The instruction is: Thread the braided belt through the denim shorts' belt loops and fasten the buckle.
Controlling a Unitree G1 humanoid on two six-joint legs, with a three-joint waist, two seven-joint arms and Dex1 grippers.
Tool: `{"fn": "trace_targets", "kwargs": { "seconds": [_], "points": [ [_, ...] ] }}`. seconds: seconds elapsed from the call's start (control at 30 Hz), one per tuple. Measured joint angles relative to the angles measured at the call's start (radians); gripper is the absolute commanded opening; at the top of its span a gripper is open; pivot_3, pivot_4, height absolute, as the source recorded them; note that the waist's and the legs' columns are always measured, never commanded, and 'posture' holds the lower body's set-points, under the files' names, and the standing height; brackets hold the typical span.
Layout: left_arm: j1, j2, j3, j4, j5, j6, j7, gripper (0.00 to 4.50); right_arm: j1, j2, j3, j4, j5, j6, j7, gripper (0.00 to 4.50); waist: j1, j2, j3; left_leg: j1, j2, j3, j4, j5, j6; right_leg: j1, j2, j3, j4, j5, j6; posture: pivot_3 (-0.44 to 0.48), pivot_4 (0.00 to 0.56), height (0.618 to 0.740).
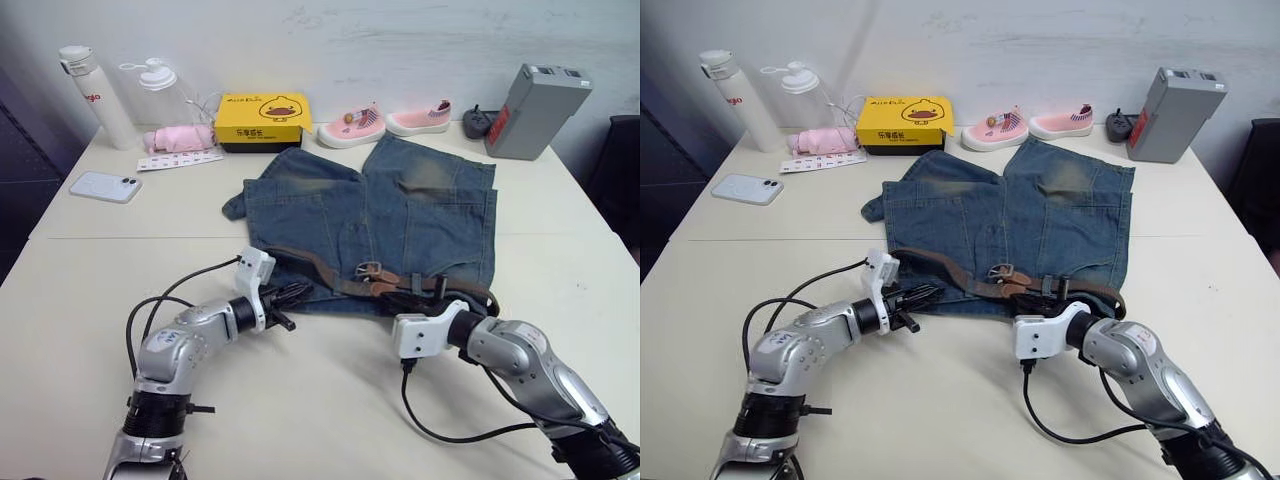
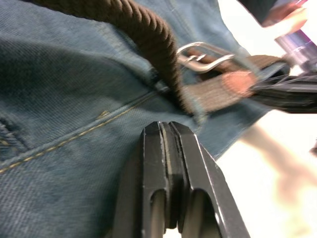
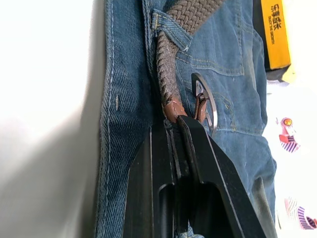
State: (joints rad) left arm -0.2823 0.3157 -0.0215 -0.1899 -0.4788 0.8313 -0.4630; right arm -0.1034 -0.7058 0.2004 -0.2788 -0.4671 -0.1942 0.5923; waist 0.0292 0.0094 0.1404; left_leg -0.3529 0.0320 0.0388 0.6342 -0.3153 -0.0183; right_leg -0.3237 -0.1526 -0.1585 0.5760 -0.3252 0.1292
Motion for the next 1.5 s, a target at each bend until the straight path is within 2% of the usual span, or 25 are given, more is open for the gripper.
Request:
{"fn": "trace_targets", "kwargs": {
  "seconds": [0.23, 0.47, 0.63, 0.77, 0.87, 0.97, 1.03, 1.27, 1.37, 1.47, 1.5],
  "points": [
    [0.04, 0.053, -0.147, -0.018, 0.179, -0.178, 0.009, 0.37, 0.022, 0.0, -0.067, -0.078, 0.026, 0.039, -0.001, 0.0, 0.001, 0.004, -0.003, 0.0, 0.0, 0.0, 0.0, 0.0, 0.0, 0.0, 0.0, 0.0, 0.0, 0.0, 0.0, 0.0, 0.15, 0.683],
    [0.063, 0.064, -0.185, -0.033, 0.25, -0.245, -0.002, 0.37, 0.058, -0.006, -0.19, -0.185, 0.077, 0.09, 0.003, 0.0, 0.002, 0.006, -0.004, 0.0, 0.0, 0.0, 0.0, -0.001, 0.001, 0.0, 0.0, 0.0, 0.0, 0.0, 0.0, 0.0, 0.15, 0.683],
    [0.072, 0.08, -0.203, -0.033, 0.286, -0.294, -0.021, 0.37, 0.032, -0.061, -0.294, -0.126, 0.102, 0.096, 0.001, 0.0, 0.002, 0.007, -0.005, 0.0, 0.0, 0.001, 0.0, -0.001, 0.001, 0.0, -0.001, 0.0, 0.0, 0.0, 0.0, 0.0, 0.15, 0.683],
    [0.079, 0.079, -0.204, -0.033, 0.289, -0.311, -0.038, 0.37, 0.006, -0.075, -0.32, -0.08, 0.123, 0.078, 0.0, 0.0, 0.0, 0.008, -0.005, 0.0, 0.0, 0.001, 0.0, -0.001, 0.001, 0.0, -0.001, 0.0, 0.0, 0.0, 0.0, 0.0, 0.15, 0.683],
    [0.085, 0.078, -0.191, -0.035, 0.275, -0.321, -0.068, 1.16, -0.003, -0.074, -0.3, -0.079, 0.133, 0.06, 0.004, 0.0, -0.001, 0.007, -0.005, 0.0, 0.0, 0.001, 0.0, -0.001, 0.002, 0.0, -0.001, 0.0, 0.0, 0.0, 0.0, 0.0, 0.15, 0.683],
    [0.093, 0.079, -0.177, -0.065, 0.214, -0.299, -0.125, 2.5, -0.036, -0.063, -0.262, -0.071, 0.133, 0.059, 0.004, 0.0, -0.003, 0.007, -0.005, 0.0, 0.0, 0.001, 0.0, -0.001, 0.001, -0.001, -0.001, 0.0, 0.001, 0.0, 0.0, 0.0, 0.15, 0.683],
    [0.088, 0.092, -0.151, -0.124, 0.14, -0.251, -0.174, 3.22, -0.068, -0.049, -0.234, -0.07, 0.132, 0.065, 0.004, 0.0, -0.005, 0.007, -0.004, 0.0, 0.0, 0.001, 0.0, -0.001, 0.001, -0.001, 0.0, 0.0, 0.001, 0.0, 0.0, 0.0, 0.15, 0.683],
    [0.013, 0.137, 0.035, -0.236, -0.192, -0.047, -0.272, 3.22, -0.149, -0.035, -0.195, -0.06, 0.133, 0.094, 0.017, 0.0, -0.004, 0.007, -0.004, 0.0, 0.0, 0.0, 0.001, -0.001, 0.001, 0.0, 0.0, 0.0, 0.001, 0.0, 0.0, 0.0, 0.15, 0.683],
    [-0.025, 0.071, 0.127, -0.228, -0.322, 0.013, -0.206, 3.22, -0.159, -0.034, -0.185, -0.06, 0.139, 0.108, 0.033, 0.0, -0.003, 0.006, -0.003, 0.0, 0.0, 0.0, 0.003, -0.001, 0.001, 0.0, 0.0, 0.0, 0.001, 0.0, 0.0, 0.0, 0.15, 0.683],
    [-0.055, 0.041, 0.133, -0.223, -0.294, -0.041, -0.142, 3.22, -0.165, -0.03, -0.163, -0.061, 0.15, 0.109, 0.049, 0.0, -0.005, 0.006, -0.004, 0.0, 0.0, 0.001, 0.003, -0.001, 0.001, 0.001, 0.0, 0.0, 0.001, 0.0, 0.0, 0.0, 0.15, 0.683],
    [-0.056, 0.064, 0.075, -0.206, -0.18, -0.144, -0.138, 3.22, -0.168, -0.029, -0.159, -0.061, 0.159, 0.112, 0.06, 0.0, -0.005, 0.006, -0.004, 0.0, 0.0, 0.001, 0.002, -0.001, 0.001, 0.001, 0.0, 0.0, 0.001, 0.0, 0.0, 0.0, 0.15, 0.683]
  ]
}}
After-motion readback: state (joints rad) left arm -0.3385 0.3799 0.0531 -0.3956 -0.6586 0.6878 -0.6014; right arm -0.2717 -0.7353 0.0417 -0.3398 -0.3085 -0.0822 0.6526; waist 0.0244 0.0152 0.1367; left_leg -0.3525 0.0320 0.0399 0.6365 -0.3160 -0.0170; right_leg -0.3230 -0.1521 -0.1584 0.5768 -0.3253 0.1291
